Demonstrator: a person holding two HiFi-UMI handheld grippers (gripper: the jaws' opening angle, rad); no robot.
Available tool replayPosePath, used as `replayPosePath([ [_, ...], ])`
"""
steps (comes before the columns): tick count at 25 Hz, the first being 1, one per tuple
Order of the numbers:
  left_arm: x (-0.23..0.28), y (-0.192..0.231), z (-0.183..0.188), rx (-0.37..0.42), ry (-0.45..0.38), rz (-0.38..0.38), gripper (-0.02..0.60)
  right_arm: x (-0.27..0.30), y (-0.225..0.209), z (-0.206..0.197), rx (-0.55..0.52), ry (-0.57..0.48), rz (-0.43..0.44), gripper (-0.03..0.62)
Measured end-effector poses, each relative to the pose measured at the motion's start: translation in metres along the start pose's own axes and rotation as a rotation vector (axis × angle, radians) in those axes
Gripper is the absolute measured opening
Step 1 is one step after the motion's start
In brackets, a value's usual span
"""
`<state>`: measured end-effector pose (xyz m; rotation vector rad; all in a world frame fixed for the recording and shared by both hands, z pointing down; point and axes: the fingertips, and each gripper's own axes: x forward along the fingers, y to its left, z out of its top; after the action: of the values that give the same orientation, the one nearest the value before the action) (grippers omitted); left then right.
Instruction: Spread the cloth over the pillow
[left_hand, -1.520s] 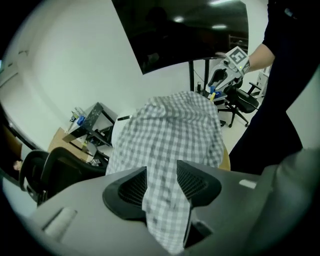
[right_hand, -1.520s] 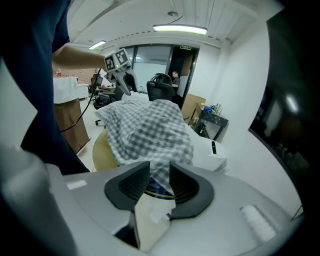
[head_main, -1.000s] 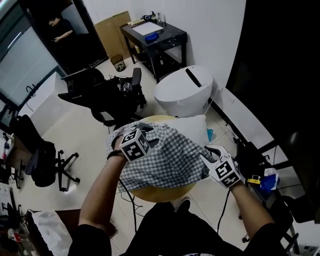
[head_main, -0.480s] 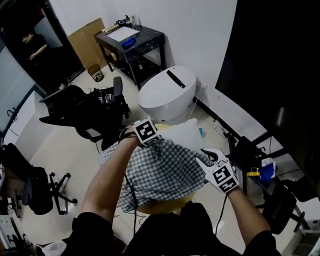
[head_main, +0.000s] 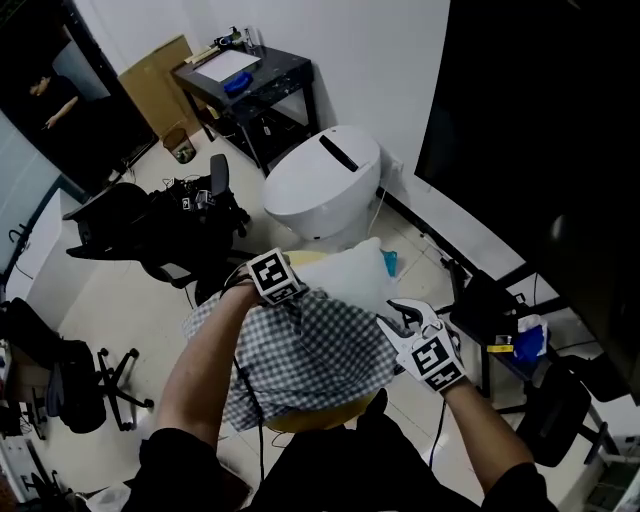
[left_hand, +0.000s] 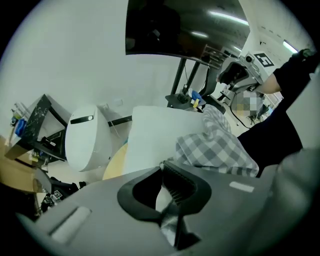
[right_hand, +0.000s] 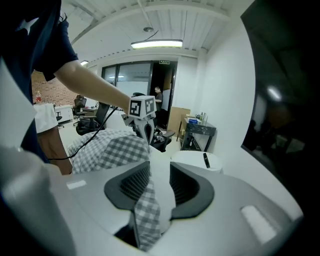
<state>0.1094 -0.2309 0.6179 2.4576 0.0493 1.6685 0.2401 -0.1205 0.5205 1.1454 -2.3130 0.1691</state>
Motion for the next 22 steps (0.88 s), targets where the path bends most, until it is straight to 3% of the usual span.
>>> replayPosePath([
  [4, -0.027, -0.002, 0.007, 0.012, -0.029, 0.097, 0.000, 0.000, -0.007, 0.003, -0.025, -0.022, 0.046, 0.138],
  [8, -0.077, -0.013, 0.023, 0.061, -0.105, 0.251, 0.000, -0.002, -0.009, 0.014, -0.065, -0.056, 0.101, 0.138],
  [15, -0.165, -0.072, 0.024, 0.073, -0.258, 0.476, 0.000, -0.004, 0.019, 0.046, -0.154, -0.131, 0.227, 0.138],
  [22, -0.195, -0.141, -0.029, 0.006, -0.327, 0.538, 0.000, 0.002, 0.074, 0.074, -0.221, -0.159, 0.338, 0.138],
])
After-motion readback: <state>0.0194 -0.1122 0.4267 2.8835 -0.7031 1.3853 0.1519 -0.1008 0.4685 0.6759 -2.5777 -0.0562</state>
